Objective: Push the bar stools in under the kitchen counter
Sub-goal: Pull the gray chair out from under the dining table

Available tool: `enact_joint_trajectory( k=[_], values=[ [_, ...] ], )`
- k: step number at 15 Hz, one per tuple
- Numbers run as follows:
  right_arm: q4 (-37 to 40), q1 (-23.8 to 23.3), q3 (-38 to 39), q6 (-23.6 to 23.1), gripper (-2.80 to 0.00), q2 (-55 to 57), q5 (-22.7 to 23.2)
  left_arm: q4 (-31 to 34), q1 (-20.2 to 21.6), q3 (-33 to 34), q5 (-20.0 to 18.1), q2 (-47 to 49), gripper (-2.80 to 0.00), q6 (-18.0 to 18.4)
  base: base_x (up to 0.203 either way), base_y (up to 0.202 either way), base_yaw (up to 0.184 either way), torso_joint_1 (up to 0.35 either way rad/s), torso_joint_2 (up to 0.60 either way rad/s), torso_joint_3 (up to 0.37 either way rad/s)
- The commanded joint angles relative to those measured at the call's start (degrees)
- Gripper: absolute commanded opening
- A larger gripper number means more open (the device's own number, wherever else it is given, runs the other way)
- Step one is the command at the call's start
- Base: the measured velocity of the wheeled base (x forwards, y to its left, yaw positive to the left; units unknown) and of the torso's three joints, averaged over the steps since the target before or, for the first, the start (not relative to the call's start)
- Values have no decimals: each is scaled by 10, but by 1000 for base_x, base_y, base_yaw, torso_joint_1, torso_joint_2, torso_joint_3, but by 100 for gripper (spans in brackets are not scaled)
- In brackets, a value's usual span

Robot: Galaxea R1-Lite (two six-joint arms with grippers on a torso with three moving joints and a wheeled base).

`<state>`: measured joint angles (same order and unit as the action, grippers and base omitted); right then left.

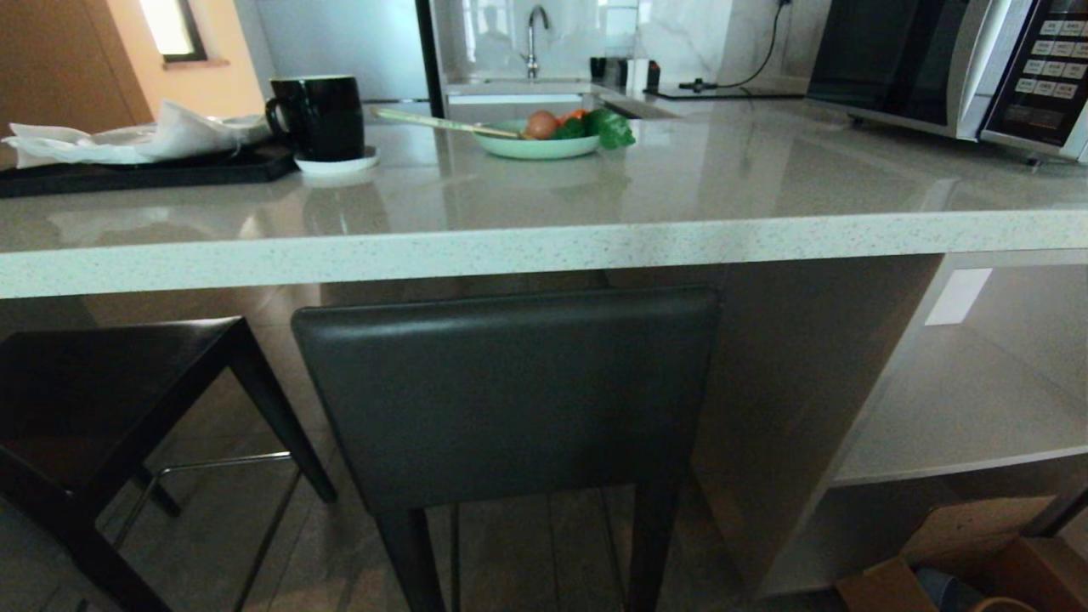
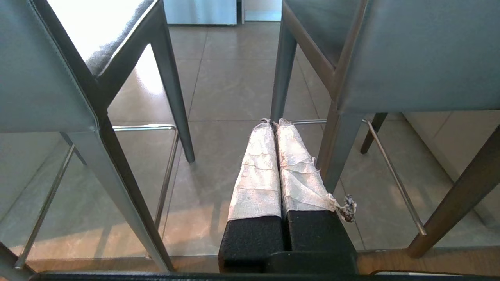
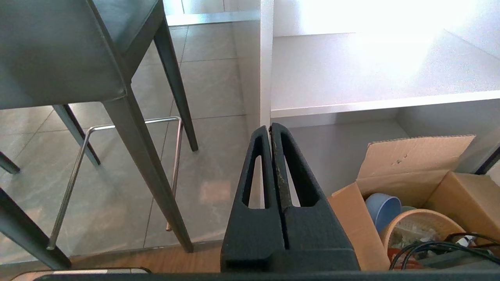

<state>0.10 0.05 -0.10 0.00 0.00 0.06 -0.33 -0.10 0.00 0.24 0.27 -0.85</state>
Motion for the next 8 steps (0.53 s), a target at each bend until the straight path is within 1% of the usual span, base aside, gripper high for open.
enact_joint_trajectory(
  k=[1,8],
  values=[
    [0,0,0,0,-280,0,0,0,0,0,0,1,-280,0,0,0,0,0,0,0],
    [0,0,0,0,-280,0,0,0,0,0,0,1,-280,0,0,0,0,0,0,0]
  ],
)
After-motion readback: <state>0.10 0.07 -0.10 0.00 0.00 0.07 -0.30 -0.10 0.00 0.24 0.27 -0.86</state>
